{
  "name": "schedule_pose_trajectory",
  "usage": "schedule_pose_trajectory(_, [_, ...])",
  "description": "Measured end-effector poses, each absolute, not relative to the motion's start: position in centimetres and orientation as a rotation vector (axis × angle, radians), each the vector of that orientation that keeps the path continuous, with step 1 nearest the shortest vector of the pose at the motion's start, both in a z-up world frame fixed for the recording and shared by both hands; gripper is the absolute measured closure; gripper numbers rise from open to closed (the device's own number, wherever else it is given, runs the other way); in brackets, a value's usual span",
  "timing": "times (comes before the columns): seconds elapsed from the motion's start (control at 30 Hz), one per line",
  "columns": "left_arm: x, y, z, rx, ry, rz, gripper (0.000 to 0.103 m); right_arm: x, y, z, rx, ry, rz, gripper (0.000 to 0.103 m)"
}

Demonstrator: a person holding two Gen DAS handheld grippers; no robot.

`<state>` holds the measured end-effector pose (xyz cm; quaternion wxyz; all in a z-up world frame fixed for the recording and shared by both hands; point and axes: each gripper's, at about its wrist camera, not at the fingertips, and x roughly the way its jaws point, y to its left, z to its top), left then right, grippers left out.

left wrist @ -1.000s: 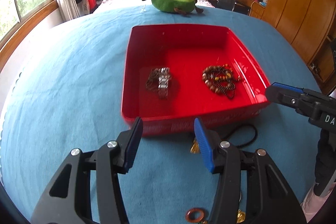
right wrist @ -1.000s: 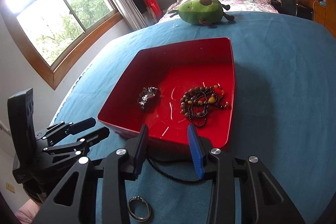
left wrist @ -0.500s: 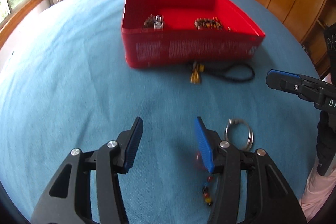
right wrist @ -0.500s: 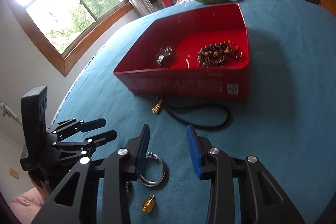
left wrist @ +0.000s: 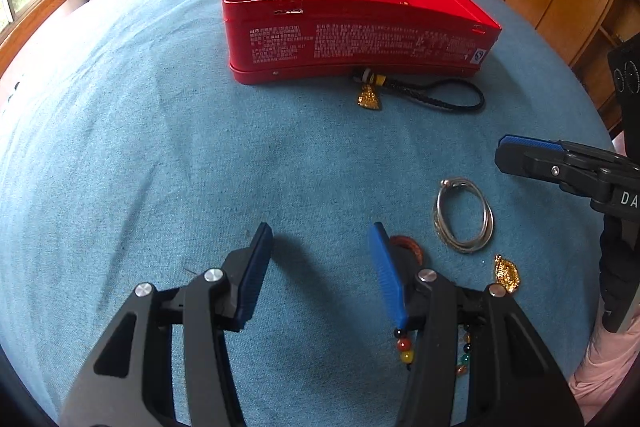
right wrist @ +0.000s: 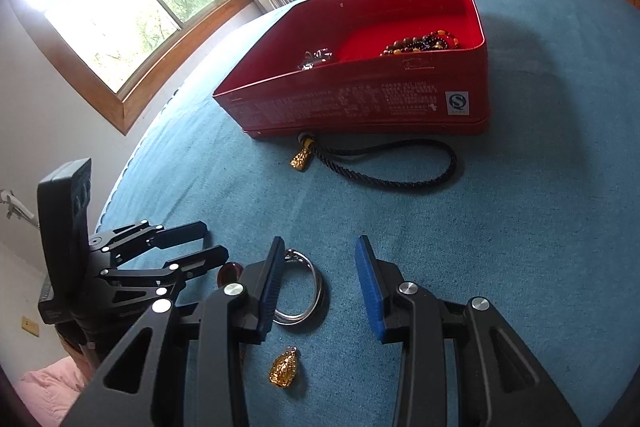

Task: Organize jewelry
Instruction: 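Grasp the small silver key ring with the right tool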

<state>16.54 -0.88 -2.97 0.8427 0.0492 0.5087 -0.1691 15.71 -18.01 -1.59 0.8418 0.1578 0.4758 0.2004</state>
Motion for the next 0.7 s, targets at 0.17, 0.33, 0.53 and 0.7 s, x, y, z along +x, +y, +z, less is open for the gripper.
schedule_pose_trajectory(0.17, [16.5,-0.7,-3.1,0.105,1.071,-0.359,0.053,15.5,-17.6,-1.6,0.318,1.017,0.436,0.066])
schedule_pose_trajectory(0.33, [16.4,-0.9,-2.9,0.102,1.068,-0.371,0.053,15.4,-16.9,-2.1,0.297,1.036,0.448,0.066])
schedule_pose_trajectory(0.53, [16.5,-1.0,-3.1,0.105,1.072,-0.383,0.053,15.6,-15.8,-2.8,0.269,1.057,0.46,0.069])
schedule_pose_trajectory(0.7, [16.7,-1.1,-3.2,0.109,1.07,-0.382,0.053,15.7,-15.0,-3.4,0.24,1.073,0.463,0.077])
